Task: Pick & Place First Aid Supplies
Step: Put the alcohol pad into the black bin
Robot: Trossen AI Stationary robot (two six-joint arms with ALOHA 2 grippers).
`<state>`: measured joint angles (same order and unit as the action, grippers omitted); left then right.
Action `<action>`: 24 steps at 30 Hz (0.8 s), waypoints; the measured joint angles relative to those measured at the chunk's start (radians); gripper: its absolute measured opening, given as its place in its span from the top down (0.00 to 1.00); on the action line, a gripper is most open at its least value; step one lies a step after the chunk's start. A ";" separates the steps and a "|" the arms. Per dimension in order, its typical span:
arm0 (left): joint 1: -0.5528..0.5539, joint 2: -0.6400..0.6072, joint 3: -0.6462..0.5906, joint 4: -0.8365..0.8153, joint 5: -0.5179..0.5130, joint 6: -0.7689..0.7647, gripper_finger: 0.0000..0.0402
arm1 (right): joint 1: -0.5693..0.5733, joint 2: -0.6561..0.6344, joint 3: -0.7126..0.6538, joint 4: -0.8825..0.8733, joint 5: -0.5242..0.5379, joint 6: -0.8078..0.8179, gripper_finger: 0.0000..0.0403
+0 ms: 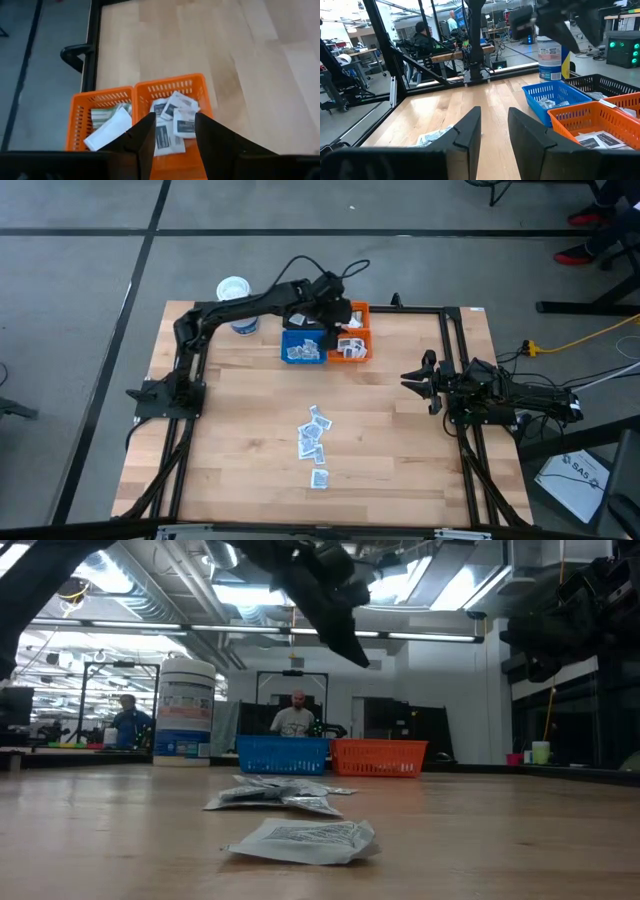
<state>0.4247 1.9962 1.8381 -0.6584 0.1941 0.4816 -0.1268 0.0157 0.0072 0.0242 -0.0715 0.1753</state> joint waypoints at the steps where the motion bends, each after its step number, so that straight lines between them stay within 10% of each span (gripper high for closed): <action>1: -0.005 -0.012 0.000 -0.013 -0.012 0.001 0.68 | 0.000 0.000 0.000 0.000 0.000 0.000 0.75; 24: -0.433 -0.167 -0.001 -0.226 -0.345 -0.213 0.84 | 0.000 0.000 0.000 0.000 0.000 0.000 0.75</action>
<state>-0.0084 1.8290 1.8374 -0.8843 -0.1512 0.2690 -0.1271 0.0158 0.0072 0.0242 -0.0714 0.1754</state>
